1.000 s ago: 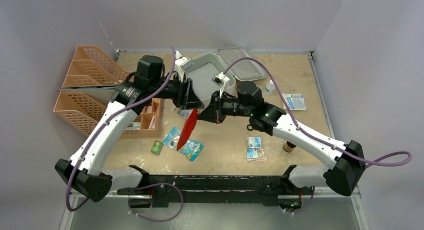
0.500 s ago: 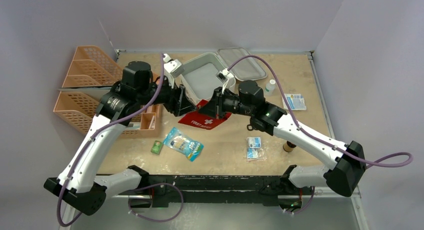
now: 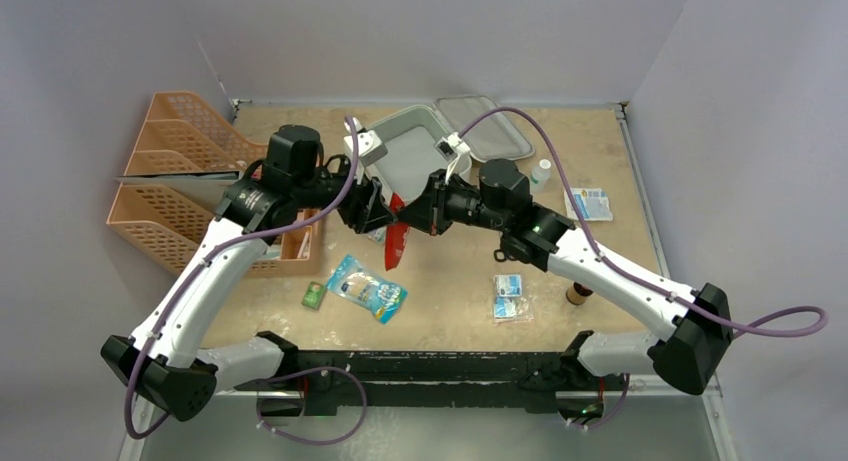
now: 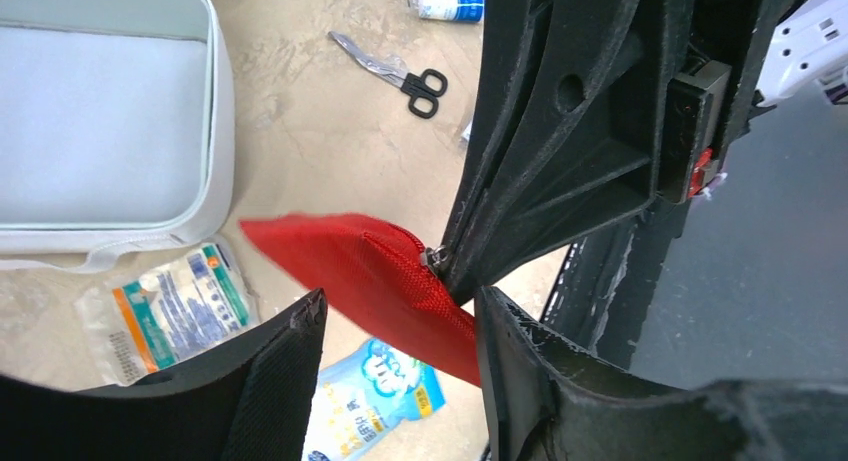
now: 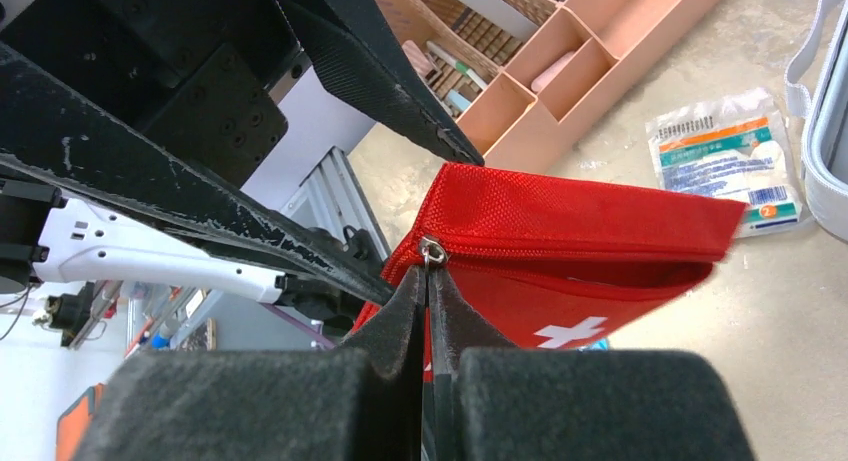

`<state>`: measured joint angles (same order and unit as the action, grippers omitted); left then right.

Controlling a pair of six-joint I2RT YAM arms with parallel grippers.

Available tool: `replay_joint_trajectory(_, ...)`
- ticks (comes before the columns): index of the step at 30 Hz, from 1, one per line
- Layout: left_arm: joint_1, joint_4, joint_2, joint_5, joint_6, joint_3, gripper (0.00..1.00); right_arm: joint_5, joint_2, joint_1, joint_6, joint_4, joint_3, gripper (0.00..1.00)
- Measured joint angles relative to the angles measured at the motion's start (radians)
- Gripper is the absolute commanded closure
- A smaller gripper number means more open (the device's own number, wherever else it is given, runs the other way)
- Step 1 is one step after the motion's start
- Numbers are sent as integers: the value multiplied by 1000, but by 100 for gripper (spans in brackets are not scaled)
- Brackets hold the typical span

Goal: Organize the medicine kit
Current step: Zip the medicine pouch.

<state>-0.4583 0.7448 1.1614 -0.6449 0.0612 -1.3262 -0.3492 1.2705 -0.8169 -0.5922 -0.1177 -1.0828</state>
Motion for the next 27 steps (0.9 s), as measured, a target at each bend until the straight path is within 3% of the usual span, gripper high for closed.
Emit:
replay_joint_trajectory(5,0,-30,7,3,28,12,58,2,0,0,-6,0,0,100)
replay_joint_trajectory(22,0,-96,48,9,37,43,67,10,0,6,-26,0,0,100)
replay_joint_trajectory(27,0,-104,68,-13,37,43,82,11,0,6,-26,2,0,100)
